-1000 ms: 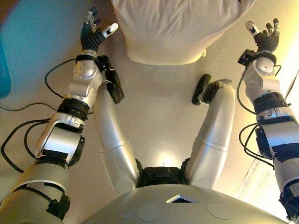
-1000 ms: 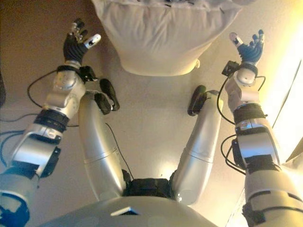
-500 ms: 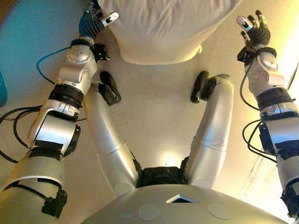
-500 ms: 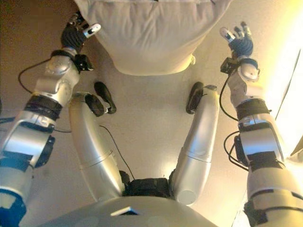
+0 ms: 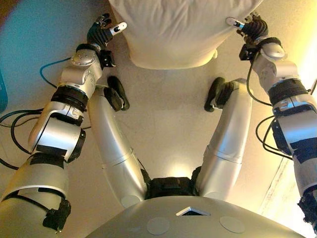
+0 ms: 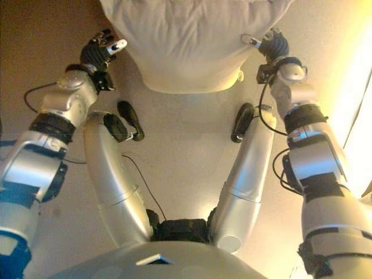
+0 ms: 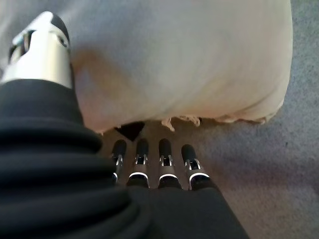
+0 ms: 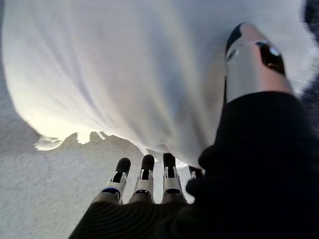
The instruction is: Pick up the cushion and take it to the sofa
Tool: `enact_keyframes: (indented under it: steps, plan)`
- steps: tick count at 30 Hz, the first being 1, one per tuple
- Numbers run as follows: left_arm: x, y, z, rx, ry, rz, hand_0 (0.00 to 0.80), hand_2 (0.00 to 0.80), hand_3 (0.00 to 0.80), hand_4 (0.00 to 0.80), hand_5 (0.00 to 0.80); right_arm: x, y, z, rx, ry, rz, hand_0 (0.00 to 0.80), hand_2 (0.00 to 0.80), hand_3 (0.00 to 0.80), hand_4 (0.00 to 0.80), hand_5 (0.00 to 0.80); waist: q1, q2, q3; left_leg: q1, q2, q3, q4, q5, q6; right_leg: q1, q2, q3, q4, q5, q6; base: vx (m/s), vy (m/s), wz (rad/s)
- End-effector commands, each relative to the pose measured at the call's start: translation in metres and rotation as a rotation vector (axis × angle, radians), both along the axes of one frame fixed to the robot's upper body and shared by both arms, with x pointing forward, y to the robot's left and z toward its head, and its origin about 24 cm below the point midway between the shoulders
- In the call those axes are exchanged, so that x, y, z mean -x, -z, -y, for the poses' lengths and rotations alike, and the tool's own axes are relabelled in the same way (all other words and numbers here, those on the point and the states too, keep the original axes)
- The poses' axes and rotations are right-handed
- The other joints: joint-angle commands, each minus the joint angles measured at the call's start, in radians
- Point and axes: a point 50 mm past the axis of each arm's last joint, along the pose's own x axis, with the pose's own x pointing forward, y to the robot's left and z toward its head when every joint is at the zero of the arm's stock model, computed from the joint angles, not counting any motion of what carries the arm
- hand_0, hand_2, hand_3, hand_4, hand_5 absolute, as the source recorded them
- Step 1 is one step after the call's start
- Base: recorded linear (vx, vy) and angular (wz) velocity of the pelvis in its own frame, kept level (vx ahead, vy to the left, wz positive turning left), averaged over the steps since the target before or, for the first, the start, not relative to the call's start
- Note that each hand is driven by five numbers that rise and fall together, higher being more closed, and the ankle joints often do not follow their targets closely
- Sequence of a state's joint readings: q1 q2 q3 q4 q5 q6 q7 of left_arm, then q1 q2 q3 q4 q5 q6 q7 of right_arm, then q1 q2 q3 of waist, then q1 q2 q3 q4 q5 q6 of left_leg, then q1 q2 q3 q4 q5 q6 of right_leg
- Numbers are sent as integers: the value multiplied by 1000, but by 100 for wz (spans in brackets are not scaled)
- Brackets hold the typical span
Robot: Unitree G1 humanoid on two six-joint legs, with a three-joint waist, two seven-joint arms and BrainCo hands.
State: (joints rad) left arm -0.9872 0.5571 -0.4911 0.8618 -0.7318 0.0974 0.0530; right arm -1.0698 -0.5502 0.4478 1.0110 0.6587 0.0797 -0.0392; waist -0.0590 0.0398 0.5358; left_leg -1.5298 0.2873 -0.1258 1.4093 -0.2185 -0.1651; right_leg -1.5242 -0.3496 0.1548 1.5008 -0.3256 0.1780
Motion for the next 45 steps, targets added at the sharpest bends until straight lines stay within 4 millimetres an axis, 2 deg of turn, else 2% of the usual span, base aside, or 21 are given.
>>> enact_keyframes:
  steps: [1, 5, 10, 17, 18, 19, 20, 25, 32, 37, 40, 45]
  plan:
    - [-10, -17, 27, -24, 69, 30, 0, 0, 0, 0, 0, -8, -4, -28, 21, -24, -19, 0, 0, 0, 0, 0, 15, 26, -16, -21, 13, 31, 81, -101, 72, 5, -21, -18, -113, 106, -81, -13, 15, 4]
    - [-13, -25, 40, -69, 95, 37, 0, 0, 0, 0, 0, -11, -10, -46, 31, -64, -16, 0, 0, 0, 0, 0, 13, 23, -16, -29, 12, 27, 106, -107, 72, -2, -16, -13, -100, 109, -82, 6, 6, -1]
    - [-16, -42, 60, -14, 146, 67, 0, 0, 0, 0, 0, -12, -20, -72, 13, -153, 17, 0, 0, 0, 0, 0, 7, 14, -16, -27, 8, 21, 136, -116, 74, 2, -11, -8, -89, 116, -82, 35, 4, -3]
    - [-13, -46, 79, 42, 254, 76, 0, 0, 0, 0, 0, -8, -17, -89, -2, -222, 15, 0, 0, 0, 0, 0, -3, 1, -16, -10, 12, 14, 178, -131, 76, 15, -2, -3, -75, 131, -80, 48, 6, -4]
    - [-12, -44, 82, 40, 272, 77, 0, 0, 0, 0, 0, -6, -16, -91, 0, -240, 13, 185, 185, 185, 185, 185, -4, 0, -16, -5, 15, 13, 184, -133, 76, 19, -1, -2, -72, 132, -80, 43, 35, -6]
    - [-11, -43, 83, 36, 277, 79, 480, 480, 480, 480, 480, -5, -15, -93, 2, -256, 17, 706, 706, 706, 706, 706, -5, -1, -16, -1, 17, 12, 188, -137, 77, 22, -1, -1, -72, 133, -79, 39, 32, -8]
    - [-11, -43, 84, 38, 280, 81, 800, 800, 800, 800, 800, -5, -14, -95, 1, -273, 23, 800, 800, 800, 800, 800, -6, -2, -16, 3, 18, 11, 192, -140, 78, 26, 0, 0, -73, 135, -78, 34, 23, -10]
    - [-9, -35, 87, 27, 285, 78, 800, 800, 800, 800, 800, -1, -7, -99, -26, -290, 19, 800, 800, 800, 800, 800, -9, -6, -16, 12, 23, 7, 214, -151, 75, 35, 5, 8, -63, 137, -77, 26, 20, -11]
    - [-8, -23, 79, 40, 233, 65, 800, 800, 800, 800, 800, 2, 6, -97, -37, -296, 4, 800, 800, 800, 800, 800, -8, -10, -16, 43, 25, 1, 182, -138, 64, 60, 1, 3, -89, 150, -72, 8, 14, -4]
    - [-7, -22, 76, 67, 232, 105, 800, 800, 800, 800, 800, 3, -1, -97, -85, -280, 96, 800, 800, 800, 800, 800, -10, -12, -16, 157, 18, 9, 29, -99, 44, 173, 3, -30, -222, 172, -66, -38, 5, -1]
    - [-5, -21, 76, 103, 239, 148, 800, 800, 800, 800, 800, 5, -4, -98, -128, -306, 156, 800, 800, 800, 800, 800, -12, -16, -41, 228, 11, 21, -61, -78, 36, 246, 9, -52, -306, 187, -62, -40, -9, -3]
    - [6, -18, 77, 193, 285, 270, 800, 800, 800, 800, 800, 18, 0, -95, -226, -341, 260, 800, 800, 800, 800, 800, -13, -17, -92, 384, 25, 67, -272, -10, 21, 405, 18, -105, -460, 218, -45, -31, -11, 1]
